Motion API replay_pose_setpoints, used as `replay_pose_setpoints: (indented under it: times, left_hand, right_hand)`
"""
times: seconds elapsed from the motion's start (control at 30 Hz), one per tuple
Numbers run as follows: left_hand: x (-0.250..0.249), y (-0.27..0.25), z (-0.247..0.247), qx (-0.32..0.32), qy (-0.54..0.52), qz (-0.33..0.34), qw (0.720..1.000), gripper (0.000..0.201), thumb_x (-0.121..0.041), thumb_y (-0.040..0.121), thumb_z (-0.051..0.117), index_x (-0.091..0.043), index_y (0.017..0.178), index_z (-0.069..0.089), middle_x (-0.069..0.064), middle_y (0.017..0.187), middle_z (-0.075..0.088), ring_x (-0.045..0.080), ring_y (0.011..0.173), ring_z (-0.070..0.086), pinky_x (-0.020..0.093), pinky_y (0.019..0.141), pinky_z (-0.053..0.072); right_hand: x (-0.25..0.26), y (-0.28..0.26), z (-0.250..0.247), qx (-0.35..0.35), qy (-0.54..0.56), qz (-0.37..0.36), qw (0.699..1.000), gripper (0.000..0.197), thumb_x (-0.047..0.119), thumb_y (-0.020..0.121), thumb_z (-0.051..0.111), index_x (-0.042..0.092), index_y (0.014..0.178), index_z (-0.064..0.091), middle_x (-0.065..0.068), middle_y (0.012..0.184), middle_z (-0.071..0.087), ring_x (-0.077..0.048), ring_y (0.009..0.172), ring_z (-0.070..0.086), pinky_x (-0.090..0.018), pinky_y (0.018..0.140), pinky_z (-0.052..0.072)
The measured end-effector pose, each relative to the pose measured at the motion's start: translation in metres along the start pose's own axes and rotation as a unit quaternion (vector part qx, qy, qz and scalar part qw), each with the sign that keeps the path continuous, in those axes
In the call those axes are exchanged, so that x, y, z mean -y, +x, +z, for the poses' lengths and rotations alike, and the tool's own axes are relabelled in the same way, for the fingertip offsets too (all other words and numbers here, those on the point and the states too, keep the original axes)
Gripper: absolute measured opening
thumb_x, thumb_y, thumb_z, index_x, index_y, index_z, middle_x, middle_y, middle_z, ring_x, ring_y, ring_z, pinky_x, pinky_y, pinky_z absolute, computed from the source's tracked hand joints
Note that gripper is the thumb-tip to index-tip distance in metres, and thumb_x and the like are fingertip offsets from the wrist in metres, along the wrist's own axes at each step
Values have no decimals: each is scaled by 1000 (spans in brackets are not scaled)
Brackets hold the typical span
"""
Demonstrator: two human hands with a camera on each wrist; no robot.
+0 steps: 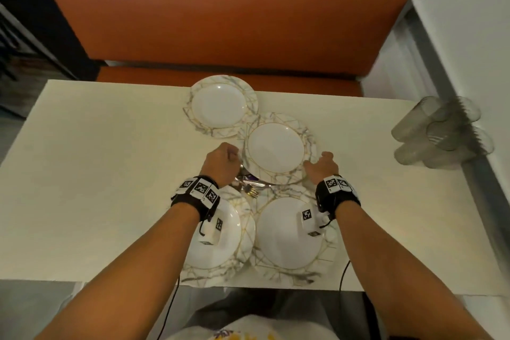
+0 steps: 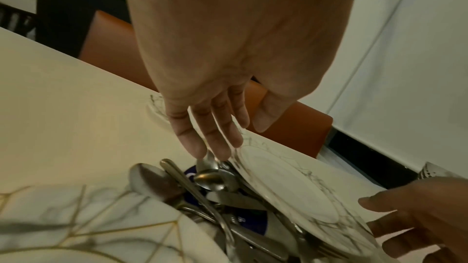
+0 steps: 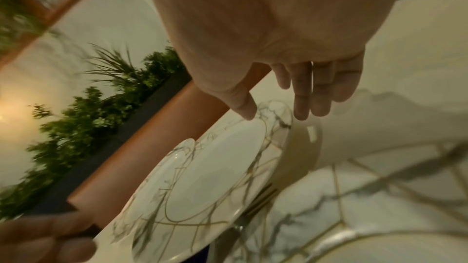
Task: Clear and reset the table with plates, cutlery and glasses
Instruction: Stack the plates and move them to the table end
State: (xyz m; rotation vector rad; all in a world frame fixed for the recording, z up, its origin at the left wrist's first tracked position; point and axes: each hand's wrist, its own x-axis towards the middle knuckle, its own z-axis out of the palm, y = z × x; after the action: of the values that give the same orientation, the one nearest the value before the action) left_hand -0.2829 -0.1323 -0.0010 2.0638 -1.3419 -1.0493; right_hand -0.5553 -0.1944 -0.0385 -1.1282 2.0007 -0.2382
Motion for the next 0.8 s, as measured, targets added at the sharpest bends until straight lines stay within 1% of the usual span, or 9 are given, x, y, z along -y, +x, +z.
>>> replay_pose_setpoints:
  times: [0.07, 0.17, 0.3, 0.37, 0.4, 0.47, 0.63, 0.73, 0.8]
  left_hand:
    - [7, 1, -10, 7, -9, -4, 1000, 18, -21, 99, 52, -20, 112, 65, 2, 108, 71, 17, 89, 68, 22, 67, 54]
    - [12, 4, -22, 20, -22, -9, 1000, 16, -22, 98, 56, -22, 110, 66, 2, 106, 70, 17, 83, 71, 35, 71, 63]
    - [14, 9, -32, 23, -15, -7, 1000, 18, -20, 98, 56, -19, 113, 66, 0, 109, 68, 11, 76, 67, 19, 59, 52]
    - [13, 12, -33, 27, -13, -8, 1000, 20, -20, 98, 57, -19, 115, 66, 0, 112, 68, 13, 79, 67, 15, 59, 47]
    - [12, 14, -34, 27, -15, -9, 999, 21, -20, 97, 57, -19, 117, 65, 0, 113, 68, 14, 84, 66, 14, 62, 45]
    - [10, 15, -34, 29, -16, -13, 999, 24, -19, 98, 56, -19, 119, 65, 1, 115, 68, 15, 91, 64, 13, 65, 43]
    - [3, 14, -29, 33, -18, -10, 999, 27, -20, 101, 52, -17, 125, 63, 2, 119, 67, 14, 91, 63, 16, 64, 45]
    - [-2, 12, -26, 30, -36, -15, 999, 30, -25, 104, 50, -16, 130, 60, 2, 126, 64, 14, 95, 62, 14, 63, 42]
    - [-7, 9, -25, 25, -52, -25, 998, 34, -36, 106, 49, -16, 131, 59, 0, 125, 62, 16, 103, 58, 18, 70, 41]
  right_hand:
    - [9, -3, 5, -15, 11, 23, 1000, 73, 31, 94, 63, 6, 151, 25, -20, 146, 46, -39, 125, 54, -38, 92, 47]
    - [16, -4, 9, -37, 28, 55, 997, 66, 26, 94, 66, -1, 144, 33, -21, 141, 50, -37, 123, 55, -32, 81, 42]
    - [19, 3, 7, -54, 36, 49, 997, 36, 22, 92, 61, -1, 120, 61, -19, 120, 66, -33, 101, 63, -33, 80, 51]
    - [22, 7, 3, -61, 40, 37, 997, 26, 19, 96, 55, -2, 106, 67, -18, 111, 69, -32, 98, 64, -32, 77, 49]
    - [24, 6, -1, -62, 41, 42, 996, 26, 18, 97, 54, -3, 109, 66, -18, 111, 67, -34, 105, 65, -33, 79, 49]
    - [29, 3, -7, -65, 54, 56, 995, 33, 16, 100, 52, -4, 124, 63, -19, 127, 64, -36, 116, 62, -35, 86, 50]
    - [22, -7, -21, -107, 128, 22, 986, 36, 12, 99, 50, 6, 134, 58, -15, 133, 61, -34, 120, 58, -33, 92, 47]
    - [19, -15, -29, -125, 177, -7, 976, 34, 15, 99, 51, 12, 132, 59, -11, 128, 63, -30, 113, 60, -32, 91, 50]
    - [20, -19, -33, -120, 199, -27, 972, 32, 18, 98, 52, 16, 129, 60, -6, 121, 64, -26, 105, 62, -37, 93, 54]
